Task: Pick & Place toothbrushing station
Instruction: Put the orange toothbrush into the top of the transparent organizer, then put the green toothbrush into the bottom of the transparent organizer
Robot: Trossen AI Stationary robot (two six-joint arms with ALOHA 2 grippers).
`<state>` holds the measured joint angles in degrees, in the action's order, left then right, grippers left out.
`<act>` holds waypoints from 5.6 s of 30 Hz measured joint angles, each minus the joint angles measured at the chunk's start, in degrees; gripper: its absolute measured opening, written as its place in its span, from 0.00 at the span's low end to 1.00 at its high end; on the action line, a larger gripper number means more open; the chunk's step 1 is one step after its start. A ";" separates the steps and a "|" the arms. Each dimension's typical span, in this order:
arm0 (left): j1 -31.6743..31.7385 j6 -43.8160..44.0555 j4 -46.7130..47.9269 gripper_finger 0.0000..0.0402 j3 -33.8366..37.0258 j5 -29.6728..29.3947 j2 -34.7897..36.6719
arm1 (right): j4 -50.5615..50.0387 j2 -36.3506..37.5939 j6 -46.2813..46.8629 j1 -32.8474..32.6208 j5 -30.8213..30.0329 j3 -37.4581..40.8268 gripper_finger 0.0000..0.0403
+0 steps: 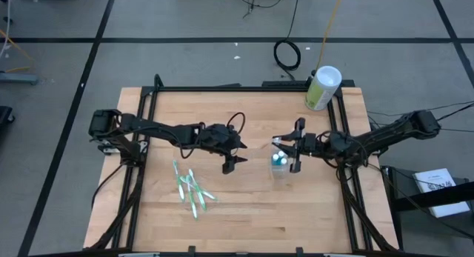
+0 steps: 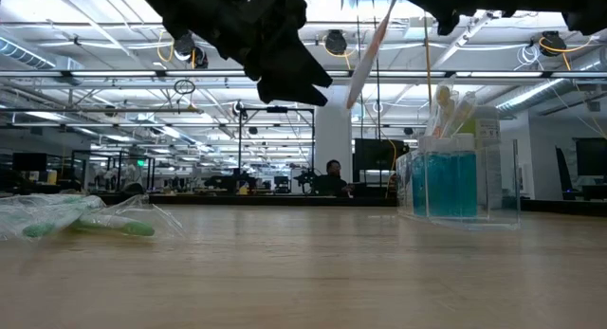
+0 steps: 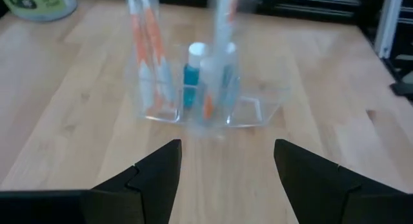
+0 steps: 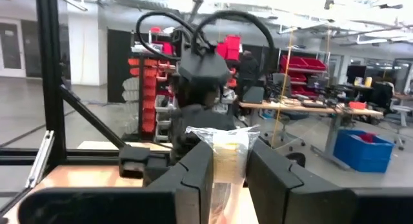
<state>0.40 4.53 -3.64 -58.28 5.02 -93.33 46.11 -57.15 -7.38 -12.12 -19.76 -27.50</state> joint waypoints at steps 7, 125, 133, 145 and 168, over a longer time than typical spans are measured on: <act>-0.02 -2.55 0.73 0.63 0.00 0.99 0.06 | -6.64 4.77 0.66 -0.82 -1.52 -0.01 0.18; 0.00 -4.83 -0.87 0.63 0.07 -1.14 -0.09 | -16.93 21.98 19.17 -4.11 -16.91 16.10 0.52; 0.00 -3.03 1.40 0.63 0.04 -0.66 0.05 | -10.12 25.37 13.30 -4.11 -12.61 16.08 0.69; -2.70 6.48 31.68 0.63 -0.02 -6.23 16.68 | 9.06 25.80 -2.01 -4.11 -3.81 15.99 0.68; -26.02 74.57 58.47 0.63 0.00 -6.64 9.57 | 11.43 25.23 -13.87 -4.11 -3.92 15.99 0.66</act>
<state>-25.62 79.11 54.83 -58.28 -1.62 -83.76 57.54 -31.92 -21.25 -16.23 -23.68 -11.51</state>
